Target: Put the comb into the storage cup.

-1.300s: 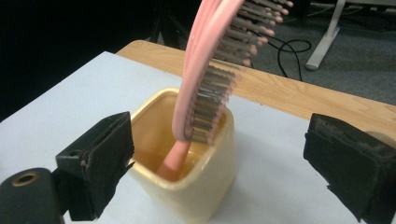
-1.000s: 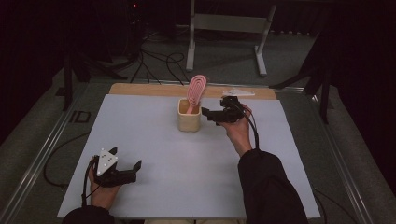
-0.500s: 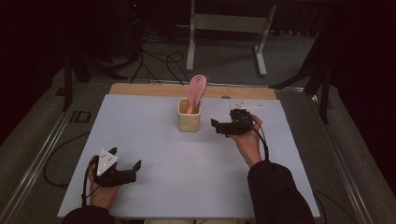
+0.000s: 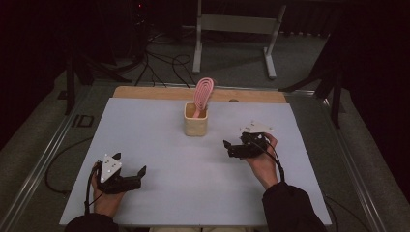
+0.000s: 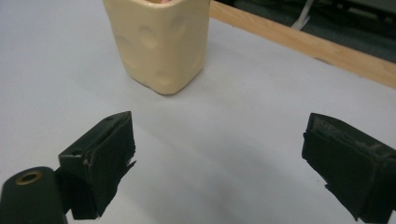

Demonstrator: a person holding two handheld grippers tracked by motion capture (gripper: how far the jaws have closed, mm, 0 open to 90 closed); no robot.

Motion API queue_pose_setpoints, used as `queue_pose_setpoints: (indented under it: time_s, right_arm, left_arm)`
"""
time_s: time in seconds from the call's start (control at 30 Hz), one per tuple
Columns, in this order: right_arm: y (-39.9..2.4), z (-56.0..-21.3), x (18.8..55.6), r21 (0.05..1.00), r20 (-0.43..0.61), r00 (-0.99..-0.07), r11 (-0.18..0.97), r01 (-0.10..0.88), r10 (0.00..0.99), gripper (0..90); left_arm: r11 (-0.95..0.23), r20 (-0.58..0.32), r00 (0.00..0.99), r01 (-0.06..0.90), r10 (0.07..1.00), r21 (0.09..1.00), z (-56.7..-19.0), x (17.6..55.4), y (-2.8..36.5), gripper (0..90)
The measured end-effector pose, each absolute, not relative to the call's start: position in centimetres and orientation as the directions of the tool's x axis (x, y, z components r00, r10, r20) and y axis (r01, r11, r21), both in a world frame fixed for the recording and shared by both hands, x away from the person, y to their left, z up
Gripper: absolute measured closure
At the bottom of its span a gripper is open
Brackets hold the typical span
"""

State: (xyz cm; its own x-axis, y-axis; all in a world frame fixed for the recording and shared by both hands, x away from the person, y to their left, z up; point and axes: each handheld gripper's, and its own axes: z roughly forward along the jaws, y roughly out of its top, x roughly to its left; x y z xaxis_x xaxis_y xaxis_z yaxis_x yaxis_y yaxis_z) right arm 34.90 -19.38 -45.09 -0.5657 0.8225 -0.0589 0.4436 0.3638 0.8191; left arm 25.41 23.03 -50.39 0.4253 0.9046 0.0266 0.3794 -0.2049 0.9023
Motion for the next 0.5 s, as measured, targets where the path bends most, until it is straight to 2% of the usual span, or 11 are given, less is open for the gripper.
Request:
queue_pose_setpoints:
  time_s: [0.27,0.5]
  right_arm:
    - [-21.1,-45.6,32.9,0.85,-0.017,-0.548,0.301,0.433,0.836,9.1]
    - [-22.2,-45.9,31.4,0.857,-0.035,-0.538,0.303,0.418,0.842,9.1]
  left_arm:
    - [-0.199,0.025,0.417,0.378,0.908,0.904,-50.3,25.4,23.2,0.1]
    - [-0.191,0.021,0.411,0.377,0.911,0.906,-50.3,25.5,23.4,0.1]
